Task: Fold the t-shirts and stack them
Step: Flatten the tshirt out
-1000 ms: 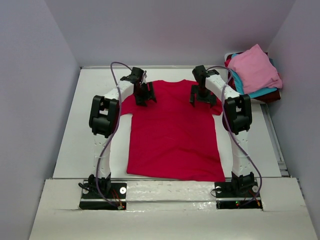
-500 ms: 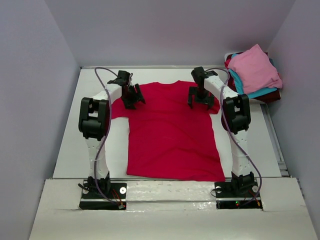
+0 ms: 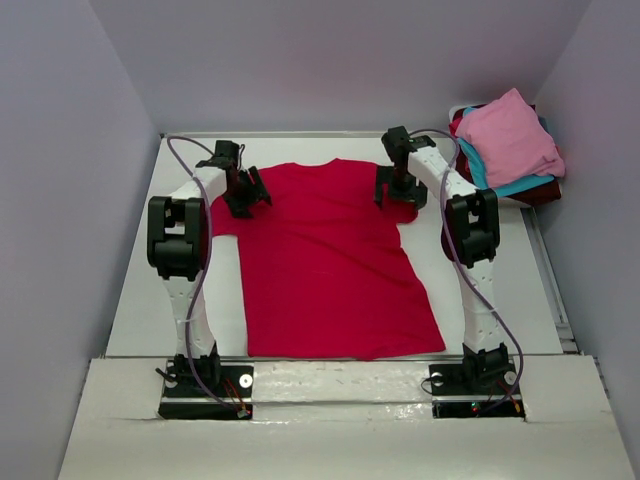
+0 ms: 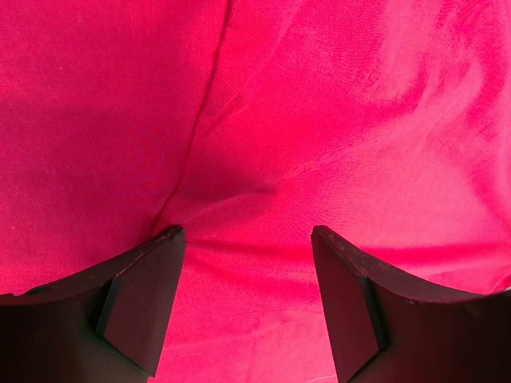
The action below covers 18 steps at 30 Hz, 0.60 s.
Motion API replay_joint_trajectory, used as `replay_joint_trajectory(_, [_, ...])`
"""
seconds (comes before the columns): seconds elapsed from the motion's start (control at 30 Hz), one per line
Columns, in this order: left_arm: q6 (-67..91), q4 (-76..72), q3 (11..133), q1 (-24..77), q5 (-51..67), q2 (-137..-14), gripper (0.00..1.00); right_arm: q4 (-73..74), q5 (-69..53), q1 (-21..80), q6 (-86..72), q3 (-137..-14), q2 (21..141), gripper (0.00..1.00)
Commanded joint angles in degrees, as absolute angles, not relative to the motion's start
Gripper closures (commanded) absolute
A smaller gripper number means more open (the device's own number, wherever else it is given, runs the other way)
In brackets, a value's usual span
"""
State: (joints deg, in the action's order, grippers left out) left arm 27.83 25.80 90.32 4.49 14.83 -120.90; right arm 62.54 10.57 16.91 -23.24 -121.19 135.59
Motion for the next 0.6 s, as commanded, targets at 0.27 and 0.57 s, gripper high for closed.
replay_joint_trajectory(0.27, [24.3, 30.1, 90.0, 1.8, 10.8, -118.8, 0.22, 65.9, 18.3, 17.1, -22.9, -125.9, 137.5, 0.00])
replay_joint_trajectory(0.57, [23.4, 30.7, 89.6, 0.5, 10.7, -118.2, 0.22, 68.6, 23.0, 15.4, -25.0, -132.7, 140.0, 0.00])
